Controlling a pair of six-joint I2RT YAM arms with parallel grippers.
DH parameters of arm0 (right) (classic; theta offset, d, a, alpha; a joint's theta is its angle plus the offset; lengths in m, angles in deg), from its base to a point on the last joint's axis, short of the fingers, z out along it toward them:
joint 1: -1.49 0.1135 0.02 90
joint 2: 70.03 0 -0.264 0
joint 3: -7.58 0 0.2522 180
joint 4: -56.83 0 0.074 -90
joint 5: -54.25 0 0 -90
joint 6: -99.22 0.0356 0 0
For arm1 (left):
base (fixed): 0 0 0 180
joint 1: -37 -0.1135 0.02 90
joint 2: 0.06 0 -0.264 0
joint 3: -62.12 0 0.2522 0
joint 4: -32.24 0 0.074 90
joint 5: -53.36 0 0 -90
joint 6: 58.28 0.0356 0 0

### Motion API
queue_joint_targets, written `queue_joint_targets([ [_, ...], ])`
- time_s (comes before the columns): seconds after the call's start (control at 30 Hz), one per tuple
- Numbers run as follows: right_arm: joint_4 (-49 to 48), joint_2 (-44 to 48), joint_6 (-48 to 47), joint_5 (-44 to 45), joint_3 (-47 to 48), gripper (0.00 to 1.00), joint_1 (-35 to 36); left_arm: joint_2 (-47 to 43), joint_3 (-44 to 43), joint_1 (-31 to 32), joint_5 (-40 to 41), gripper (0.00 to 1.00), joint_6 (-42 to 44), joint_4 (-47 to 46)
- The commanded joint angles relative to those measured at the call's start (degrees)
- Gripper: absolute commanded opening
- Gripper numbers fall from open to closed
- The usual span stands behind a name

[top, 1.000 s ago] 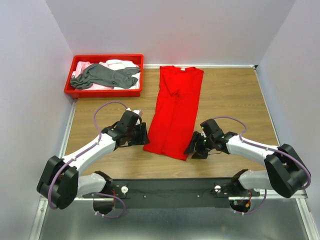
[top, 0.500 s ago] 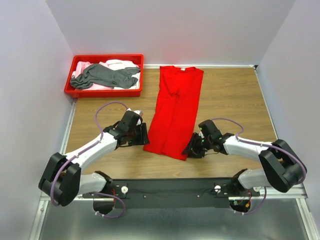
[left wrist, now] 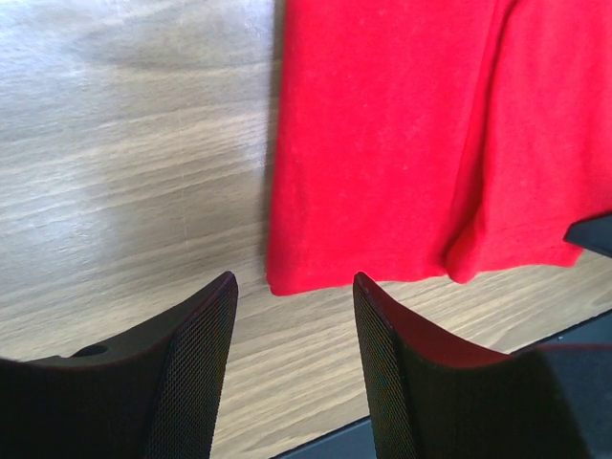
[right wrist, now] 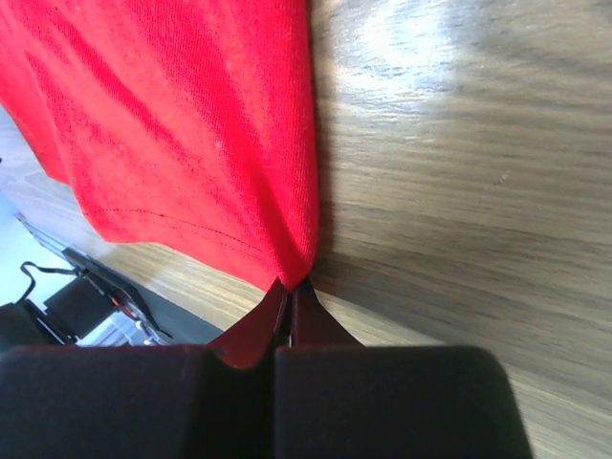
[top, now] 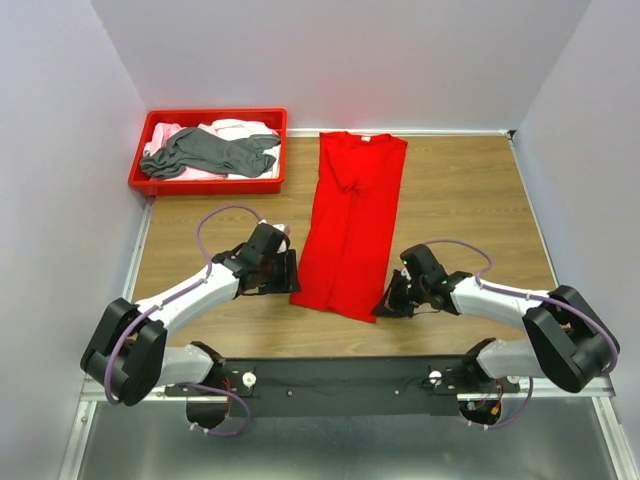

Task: Fold and stack the t-shirts
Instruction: Fold the tshirt

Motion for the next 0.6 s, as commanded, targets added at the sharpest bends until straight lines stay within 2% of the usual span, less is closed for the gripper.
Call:
queue_joint_targets([
  [0.0, 3.63, 1.39, -2.03, 2.83, -0.47, 0.01, 0.5, 2.4, -1.64, 0.91, 1.67, 0.59, 0.09, 1.34],
  [0.13, 3.81, 1.13, -2.65, 2.92, -0.12, 0.01, 0.5, 6.01, -3.31, 2.67, 2.46, 0.49, -0.53, 1.7],
  [0.57, 3.72, 2.45, -3.79, 3.36, -0.03, 0.01, 0.5, 12.78, -3.57, 4.25, 5.54, 0.46, -2.46, 2.58],
])
